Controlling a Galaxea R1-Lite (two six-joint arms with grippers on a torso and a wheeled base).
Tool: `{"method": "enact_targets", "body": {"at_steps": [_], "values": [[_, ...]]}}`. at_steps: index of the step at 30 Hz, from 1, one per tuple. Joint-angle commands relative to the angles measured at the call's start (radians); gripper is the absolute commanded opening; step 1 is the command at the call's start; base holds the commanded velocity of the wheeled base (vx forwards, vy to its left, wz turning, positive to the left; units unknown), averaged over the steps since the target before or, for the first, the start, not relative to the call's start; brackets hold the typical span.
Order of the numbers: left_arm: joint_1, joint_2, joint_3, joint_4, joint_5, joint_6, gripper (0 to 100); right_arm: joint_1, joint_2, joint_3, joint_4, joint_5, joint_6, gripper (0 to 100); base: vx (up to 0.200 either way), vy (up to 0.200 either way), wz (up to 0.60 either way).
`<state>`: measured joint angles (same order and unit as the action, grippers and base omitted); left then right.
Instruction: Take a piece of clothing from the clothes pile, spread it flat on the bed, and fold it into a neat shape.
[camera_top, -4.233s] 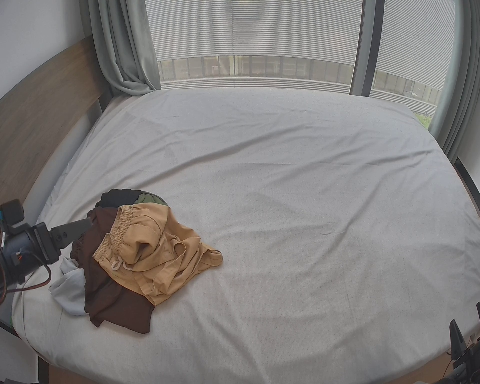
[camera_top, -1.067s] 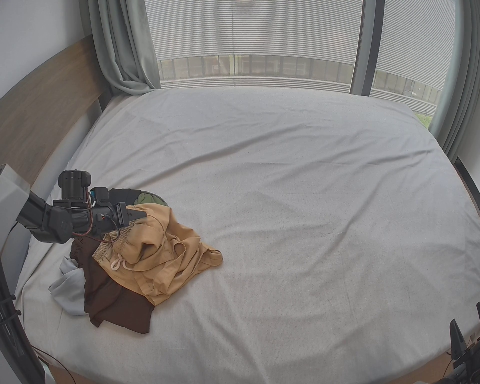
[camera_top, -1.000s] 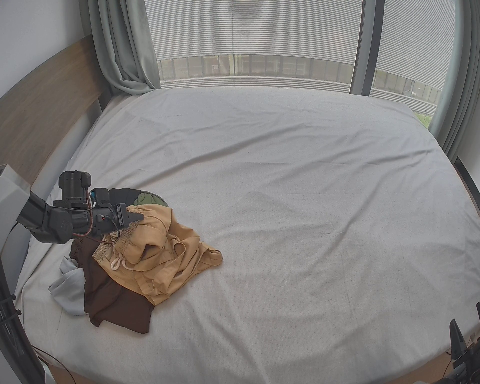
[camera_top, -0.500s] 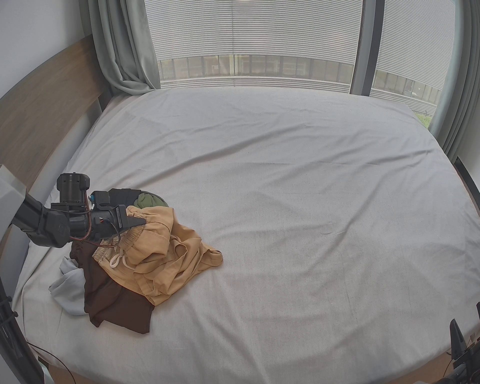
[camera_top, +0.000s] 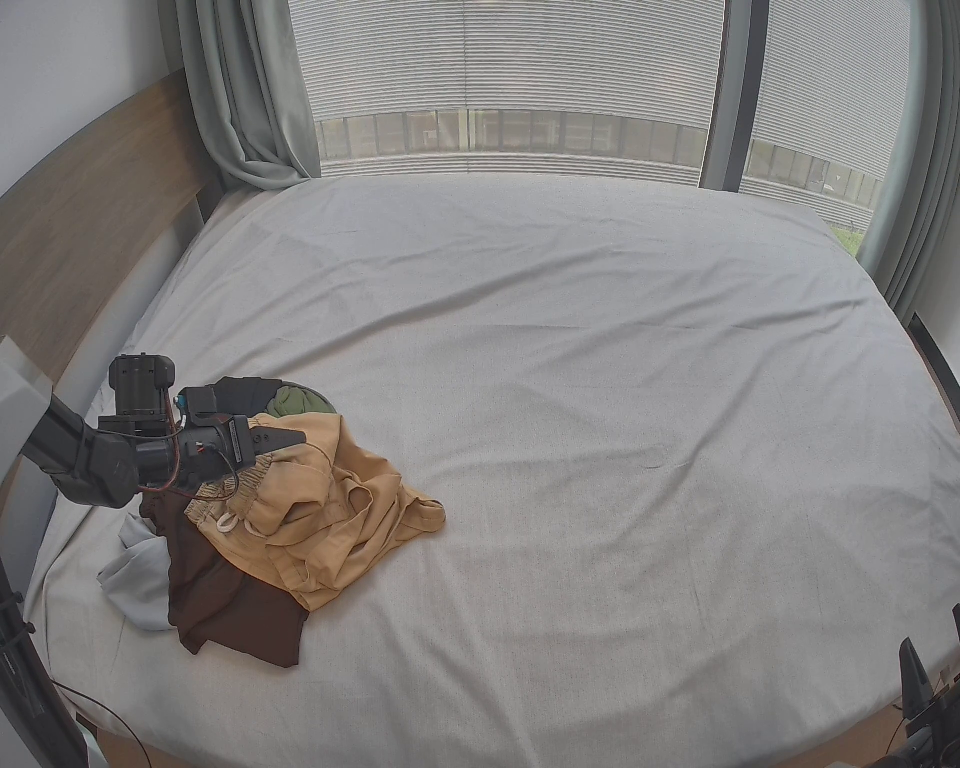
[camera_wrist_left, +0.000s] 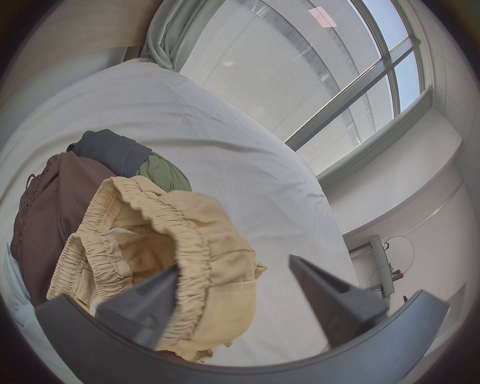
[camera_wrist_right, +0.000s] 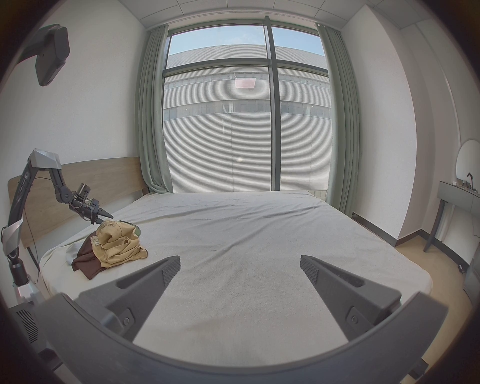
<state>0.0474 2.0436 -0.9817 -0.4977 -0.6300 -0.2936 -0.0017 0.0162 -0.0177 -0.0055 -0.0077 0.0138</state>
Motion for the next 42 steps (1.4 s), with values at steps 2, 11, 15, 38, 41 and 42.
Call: {"method": "enact_targets", "body": {"at_steps": [2,11,15,38,41,42], "values": [[-0.003,0.015,0.015,-0.004,0.000,0.028,100,0.002,-0.013,0.018,-0.001,0.000,0.000,100,0.000,0.000,0.00],[-0.003,0.038,0.011,-0.045,0.000,0.033,100,0.002,-0.013,0.018,-0.001,0.000,0.000,100,0.000,0.000,0.00],[-0.003,0.049,0.012,-0.055,0.000,0.034,0,0.002,-0.013,0.018,-0.001,0.000,0.000,100,0.000,0.000,0.00],[-0.026,-0.060,0.077,-0.088,-0.085,-0.197,0,0.002,-0.013,0.018,-0.001,0.000,0.000,100,0.000,0.000,0.00],[-0.040,-0.088,0.086,-0.144,-0.085,-0.292,0,0.002,-0.013,0.018,-0.001,0.000,0.000,100,0.000,0.000,0.00],[-0.043,-0.094,0.089,-0.159,-0.085,-0.312,0,0.002,-0.013,0.018,-0.001,0.000,0.000,100,0.000,0.000,0.00]]}}
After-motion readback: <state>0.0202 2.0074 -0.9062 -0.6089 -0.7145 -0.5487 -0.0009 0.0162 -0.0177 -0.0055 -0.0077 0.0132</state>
